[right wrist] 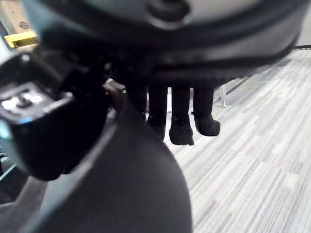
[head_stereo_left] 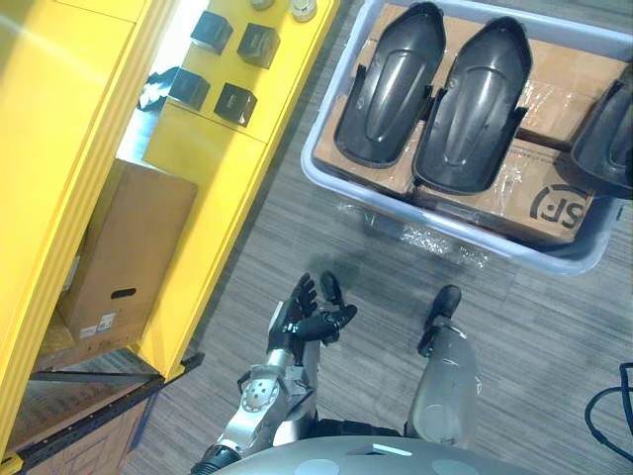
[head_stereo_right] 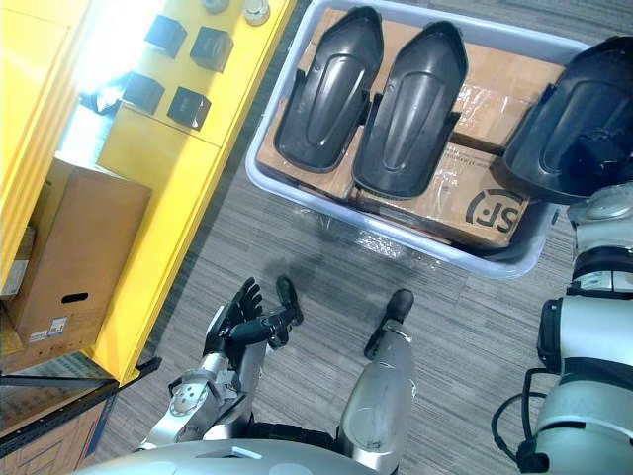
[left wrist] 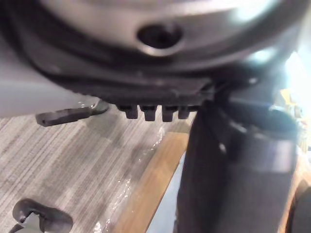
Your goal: Walk over and take three plastic housings, then place them on the shelf
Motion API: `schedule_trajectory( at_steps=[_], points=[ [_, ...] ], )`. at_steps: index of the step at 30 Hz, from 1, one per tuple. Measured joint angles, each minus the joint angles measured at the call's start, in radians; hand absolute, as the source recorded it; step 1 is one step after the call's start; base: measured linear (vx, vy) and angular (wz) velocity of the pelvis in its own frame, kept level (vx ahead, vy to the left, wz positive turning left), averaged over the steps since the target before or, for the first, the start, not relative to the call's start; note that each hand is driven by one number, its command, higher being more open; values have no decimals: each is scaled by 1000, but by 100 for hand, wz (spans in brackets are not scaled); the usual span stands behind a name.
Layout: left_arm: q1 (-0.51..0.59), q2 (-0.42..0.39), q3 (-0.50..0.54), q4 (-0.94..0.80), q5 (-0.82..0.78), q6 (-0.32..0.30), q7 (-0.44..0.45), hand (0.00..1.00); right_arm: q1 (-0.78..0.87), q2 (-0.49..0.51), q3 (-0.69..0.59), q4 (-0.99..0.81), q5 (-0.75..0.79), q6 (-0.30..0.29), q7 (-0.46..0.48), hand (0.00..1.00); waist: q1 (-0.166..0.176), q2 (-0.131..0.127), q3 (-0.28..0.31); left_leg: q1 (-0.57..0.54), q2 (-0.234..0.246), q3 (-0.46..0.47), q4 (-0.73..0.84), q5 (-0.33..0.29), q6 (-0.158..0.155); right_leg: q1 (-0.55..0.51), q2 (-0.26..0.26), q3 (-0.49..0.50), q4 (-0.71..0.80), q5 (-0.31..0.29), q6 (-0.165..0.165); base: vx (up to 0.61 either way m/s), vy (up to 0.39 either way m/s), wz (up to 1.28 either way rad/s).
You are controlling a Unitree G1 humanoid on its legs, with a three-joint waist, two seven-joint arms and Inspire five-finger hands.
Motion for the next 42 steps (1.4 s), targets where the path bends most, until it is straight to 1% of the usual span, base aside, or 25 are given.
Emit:
schedule_trajectory(
  at_steps=[4,7,8,9,10,11,12,13,15,17,18,19,21,22,23,24,26,27,29,31,33,37,38,42],
  points=[
    [6,14,7,-17,1,0,-8,100,83,0,14,-94,-4,-13,-18,0,-2,-6,4,17,3,-7,-10,0,-2,27,9,-8,-18,1,1,15,6,3],
    [18,32,33,-37,1,-1,-8,100,170,0,14,-204,-34,-36,-40,0,-1,-19,13,43,11,-7,-21,3,-10,56,22,-13,-36,3,0,31,-6,-2],
    [20,40,40,-41,1,-1,-5,100,233,1,11,-290,-44,-53,-64,0,-2,-36,18,67,13,-3,-35,7,-15,76,28,-13,-45,3,0,70,-16,-8],
    [27,50,48,-59,2,-1,-3,100,275,11,0,-344,-65,-69,-94,0,-4,-43,17,85,16,5,-47,10,-19,91,34,-13,-56,4,-2,78,-14,-9],
    [50,56,64,-91,5,-1,1,100,309,38,-19,-404,-87,-82,-121,0,-17,-64,16,100,16,8,-59,13,-24,104,38,-14,-64,4,-2,63,-11,-6],
    [63,58,72,-107,7,-1,6,100,322,57,-29,-432,-98,-90,-135,0,-24,-74,15,109,16,9,-67,14,-26,113,41,-14,-71,4,-2,80,-8,-8],
    [71,66,77,-124,17,-2,16,100,367,92,-58,-493,-122,-105,-173,0,-28,-97,12,130,19,16,-74,14,-27,131,46,-12,-81,4,-2,71,-6,-7],
    [70,68,77,-127,30,-1,19,100,385,99,-68,-512,-131,-113,-186,0,-30,-105,11,137,20,18,-77,14,-29,139,48,-12,-88,4,-2,77,2,-7],
    [73,72,77,-146,79,1,52,100,449,132,-99,-579,-172,-118,-227,0,-38,-130,0,157,19,21,-90,13,-32,163,52,-16,-108,7,1,58,12,0],
    [77,73,85,-155,125,4,80,100,487,157,-110,-611,-197,-119,-246,0,-40,-145,-9,174,16,29,-102,13,-33,178,53,-17,-121,10,3,55,21,-3],
    [78,73,97,-155,161,6,105,100,508,179,-110,-620,-207,-128,-260,0,-42,-155,-17,189,16,36,-109,12,-34,196,57,-15,-138,16,5,57,28,-9],
    [79,74,110,-155,205,10,137,100,532,203,-110,-627,-223,-136,-277,0,-43,-163,-39,194,14,40,-121,12,-37,203,62,-15,-160,26,7,47,21,-7],
    [71,75,142,-158,249,12,175,100,567,235,-111,-655,-246,-138,-309,0,-48,-171,-50,214,13,45,-130,12,-39,230,68,-16,-190,37,8,49,17,-5],
    [62,76,159,-160,247,14,177,100,590,246,-111,-675,-264,-139,-332,0,-50,-172,-54,227,12,46,-138,12,-41,242,69,-17,-198,39,10,41,14,-3],
    [53,76,186,-173,235,23,173,100,631,260,-114,-713,-298,-140,-355,0,-51,-173,-77,230,11,46,-143,11,-43,249,71,-20,-210,41,11,0,0,0],
    [53,77,197,-186,235,27,173,100,651,271,-117,-738,-313,-140,-362,0,-52,-175,-89,233,11,46,-148,12,-45,253,73,-20,-215,42,12,47,2,0],
    [46,80,232,-271,232,30,168,100,740,320,-135,-839,-355,-150,-392,0,-53,-184,-120,275,8,47,-172,13,-51,296,77,-30,-238,43,14,58,-6,3],
    [49,80,233,-297,226,30,167,100,762,331,-136,-861,-362,-155,-398,0,-56,-186,-140,277,6,43,-178,12,-53,303,78,-41,-247,44,15,35,-14,10],
    [54,78,233,-397,182,30,147,100,820,360,-141,-937,-391,-163,-415,0,-65,-188,-192,300,0,38,-204,15,-58,327,79,-55,-260,44,15,65,-7,12],
    [44,75,230,-458,124,30,102,100,846,381,-144,-995,-398,-183,-437,0,-73,-191,-221,324,-2,38,-213,16,-60,351,80,-64,-266,46,18,61,1,5],
    [30,71,221,-513,-35,36,-14,100,855,422,-155,-1059,-431,-227,-489,0,-78,-191,-257,363,-2,43,-233,20,-66,377,82,-70,-266,47,20,28,5,-4],
    [4,68,182,-530,-173,72,-111,100,856,452,-165,-1119,-432,-271,-506,0,-78,-194,-291,413,-9,50,-269,28,-72,417,85,-72,-284,53,29,-3,8,-3],
    [0,60,167,-537,-213,89,-140,100,856,468,-165,-1150,-433,-286,-506,0,-79,-196,-312,427,-15,52,-293,38,-73,420,85,-72,-284,52,29,-23,16,-4],
    [-49,52,131,-540,-282,140,-193,100,856,485,-159,-1199,-433,-329,-507,0,-78,-199,-335,465,-32,61,-368,74,-73,424,83,-71,-287,52,30,-32,20,-2]
  ],
)
